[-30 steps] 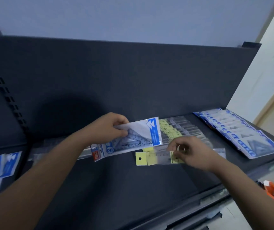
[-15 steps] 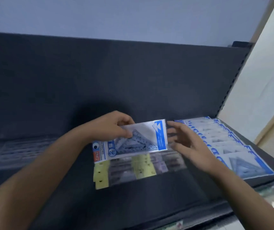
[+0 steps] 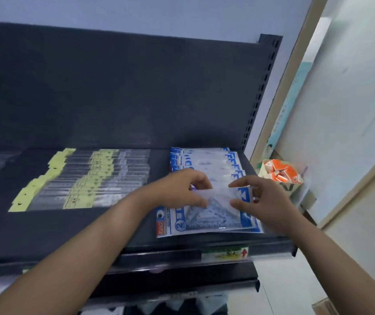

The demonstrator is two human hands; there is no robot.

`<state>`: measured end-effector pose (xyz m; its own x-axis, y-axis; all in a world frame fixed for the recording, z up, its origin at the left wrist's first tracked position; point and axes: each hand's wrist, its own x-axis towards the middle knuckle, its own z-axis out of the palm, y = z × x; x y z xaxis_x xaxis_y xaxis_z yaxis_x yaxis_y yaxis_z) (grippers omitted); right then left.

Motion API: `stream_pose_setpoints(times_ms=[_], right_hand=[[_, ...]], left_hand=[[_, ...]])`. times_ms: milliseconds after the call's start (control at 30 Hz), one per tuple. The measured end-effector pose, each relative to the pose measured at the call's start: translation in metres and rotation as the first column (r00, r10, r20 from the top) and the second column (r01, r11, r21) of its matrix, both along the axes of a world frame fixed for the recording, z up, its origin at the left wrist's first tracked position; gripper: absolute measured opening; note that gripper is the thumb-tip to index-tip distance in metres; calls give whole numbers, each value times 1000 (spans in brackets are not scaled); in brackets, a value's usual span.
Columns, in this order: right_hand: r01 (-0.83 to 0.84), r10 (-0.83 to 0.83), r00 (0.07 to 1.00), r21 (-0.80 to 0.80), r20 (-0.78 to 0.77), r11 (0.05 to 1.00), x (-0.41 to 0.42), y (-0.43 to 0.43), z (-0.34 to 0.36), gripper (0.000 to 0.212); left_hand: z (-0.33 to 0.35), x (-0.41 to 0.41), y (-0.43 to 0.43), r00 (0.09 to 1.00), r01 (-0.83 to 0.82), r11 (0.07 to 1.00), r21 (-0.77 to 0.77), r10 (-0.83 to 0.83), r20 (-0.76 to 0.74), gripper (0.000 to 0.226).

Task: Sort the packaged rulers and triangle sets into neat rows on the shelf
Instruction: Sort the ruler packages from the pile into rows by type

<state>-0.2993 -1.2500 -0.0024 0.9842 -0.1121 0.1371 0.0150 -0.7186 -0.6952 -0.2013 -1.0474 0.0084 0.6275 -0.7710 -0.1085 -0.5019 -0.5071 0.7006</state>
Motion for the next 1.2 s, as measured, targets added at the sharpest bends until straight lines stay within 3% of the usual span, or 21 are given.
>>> stream_pose_setpoints(times_ms=[133, 333, 433, 533, 733, 1033, 1200], right_hand=[[-25, 11, 998, -221, -63, 975, -4, -22, -13, 26], [-103, 117, 993, -327, 22, 940, 8, 5, -17, 29], [-192, 223, 974, -391, 34, 900, 21, 50, -9, 40], [-276, 330, 943, -448, 45, 850, 36, 107, -1, 49], [-341, 451, 886, -512, 104, 788, 63, 253, 9, 57], [-443, 597, 775, -494, 209, 748, 89, 518, 15, 58], [-469, 646, 743, -550, 177, 690, 113, 620, 21, 62]], left_hand=[[-24, -14, -18, 992, -79, 997, 3, 79, 93, 27], [-22, -26, 12, 938, -195, 980, 27, 178, 298, 33], [-14, -33, 49, 887, -276, 961, -7, 258, 383, 50], [-6, -36, 102, 813, -386, 919, 76, 300, 499, 76], [11, -45, 252, 600, -667, 703, 246, 311, 737, 90], [21, -66, 518, 475, -862, 400, 312, 422, 772, 102], [25, -59, 620, 429, -899, 299, 319, 460, 777, 105]])
